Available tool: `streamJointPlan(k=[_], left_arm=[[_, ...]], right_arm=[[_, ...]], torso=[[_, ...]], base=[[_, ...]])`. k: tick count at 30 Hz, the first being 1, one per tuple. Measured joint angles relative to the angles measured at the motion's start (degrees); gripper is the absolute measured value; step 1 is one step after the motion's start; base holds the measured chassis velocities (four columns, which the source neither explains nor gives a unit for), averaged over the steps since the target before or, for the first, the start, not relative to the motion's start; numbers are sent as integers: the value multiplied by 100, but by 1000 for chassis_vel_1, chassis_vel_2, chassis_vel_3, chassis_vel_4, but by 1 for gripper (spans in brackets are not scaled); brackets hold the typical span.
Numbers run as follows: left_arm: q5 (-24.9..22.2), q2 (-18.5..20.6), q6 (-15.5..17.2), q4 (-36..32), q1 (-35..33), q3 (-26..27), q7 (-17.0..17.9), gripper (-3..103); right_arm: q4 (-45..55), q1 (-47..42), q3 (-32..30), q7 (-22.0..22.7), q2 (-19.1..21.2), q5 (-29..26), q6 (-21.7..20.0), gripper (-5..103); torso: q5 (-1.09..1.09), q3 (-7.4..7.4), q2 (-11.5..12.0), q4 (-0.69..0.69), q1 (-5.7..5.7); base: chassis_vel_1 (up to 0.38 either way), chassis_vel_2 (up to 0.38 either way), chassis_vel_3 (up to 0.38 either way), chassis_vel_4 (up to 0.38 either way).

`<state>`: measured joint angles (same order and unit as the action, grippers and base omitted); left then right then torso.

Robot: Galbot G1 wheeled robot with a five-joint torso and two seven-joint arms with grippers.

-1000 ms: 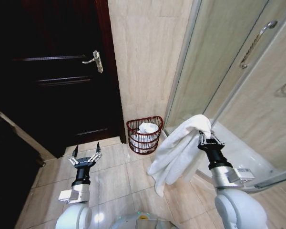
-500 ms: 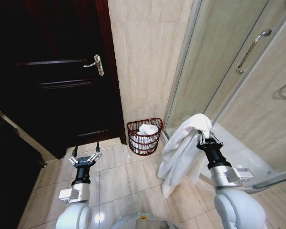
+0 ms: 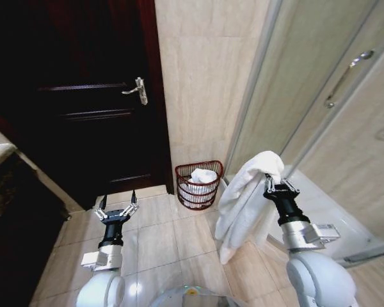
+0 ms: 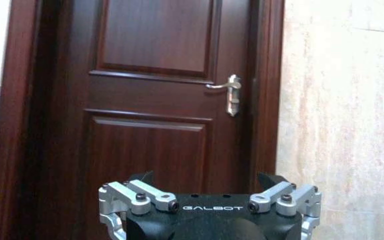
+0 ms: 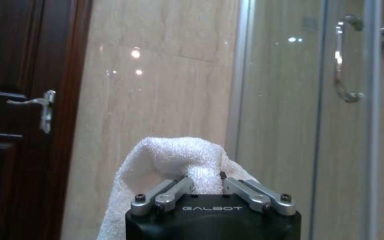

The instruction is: Discard the used towel into the hamper.

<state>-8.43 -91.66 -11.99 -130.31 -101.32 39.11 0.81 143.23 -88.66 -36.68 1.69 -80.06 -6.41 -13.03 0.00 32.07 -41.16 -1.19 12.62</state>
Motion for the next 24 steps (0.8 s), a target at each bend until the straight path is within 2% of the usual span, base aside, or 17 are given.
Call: streamJointPlan(k=[24], left_arm=[[18, 40, -8, 26, -12, -51, -20, 100]], right_arm=[[0, 28, -20, 15, 34, -37, 50, 7]], torso=[[0, 344, -598, 1, 255]], base=[[8, 12, 10, 9]])
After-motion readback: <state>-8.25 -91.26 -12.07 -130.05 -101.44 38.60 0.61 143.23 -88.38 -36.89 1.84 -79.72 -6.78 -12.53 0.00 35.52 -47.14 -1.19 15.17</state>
